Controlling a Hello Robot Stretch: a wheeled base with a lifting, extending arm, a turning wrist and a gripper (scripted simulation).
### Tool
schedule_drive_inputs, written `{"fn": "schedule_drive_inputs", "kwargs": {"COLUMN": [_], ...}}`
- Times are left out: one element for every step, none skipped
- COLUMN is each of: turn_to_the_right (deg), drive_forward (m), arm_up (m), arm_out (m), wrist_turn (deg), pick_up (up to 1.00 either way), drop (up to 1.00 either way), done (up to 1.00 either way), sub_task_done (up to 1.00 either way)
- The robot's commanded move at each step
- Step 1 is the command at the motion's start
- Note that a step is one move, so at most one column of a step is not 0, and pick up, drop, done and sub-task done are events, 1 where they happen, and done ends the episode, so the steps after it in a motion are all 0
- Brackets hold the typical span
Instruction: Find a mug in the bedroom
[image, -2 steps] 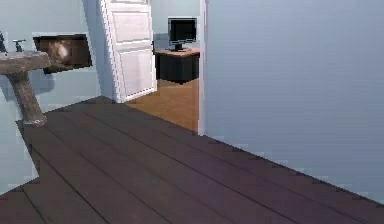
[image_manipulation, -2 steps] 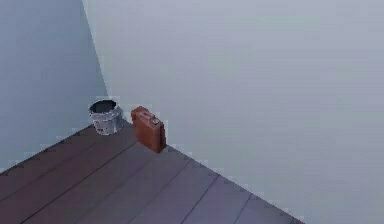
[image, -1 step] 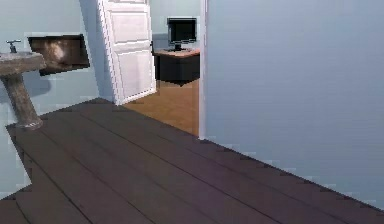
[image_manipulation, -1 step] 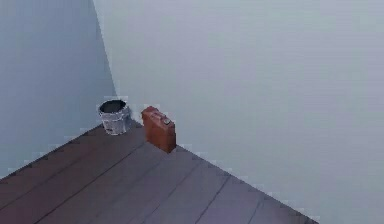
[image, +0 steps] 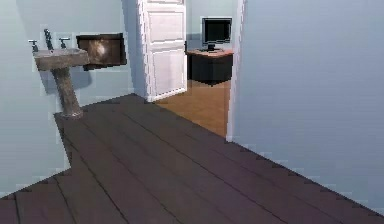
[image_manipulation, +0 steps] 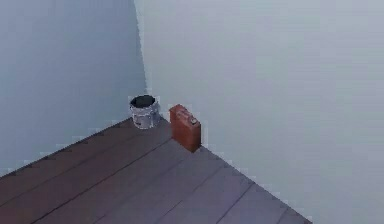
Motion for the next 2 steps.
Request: {"fn": "schedule_drive_inputs", "kwargs": {"turn_to_the_right": [0.0,-3.0], "drive_forward": [1.00,0.00], "arm_up": [0.00,0.00], "arm_out": [0.00,0.00], "wrist_turn": [0.0,0.0], "pick_up": [0.00,0.00], "drop": [0.00,0.00], "done": [0.00,0.00], "sub_task_done": [0.00,0.00]}}
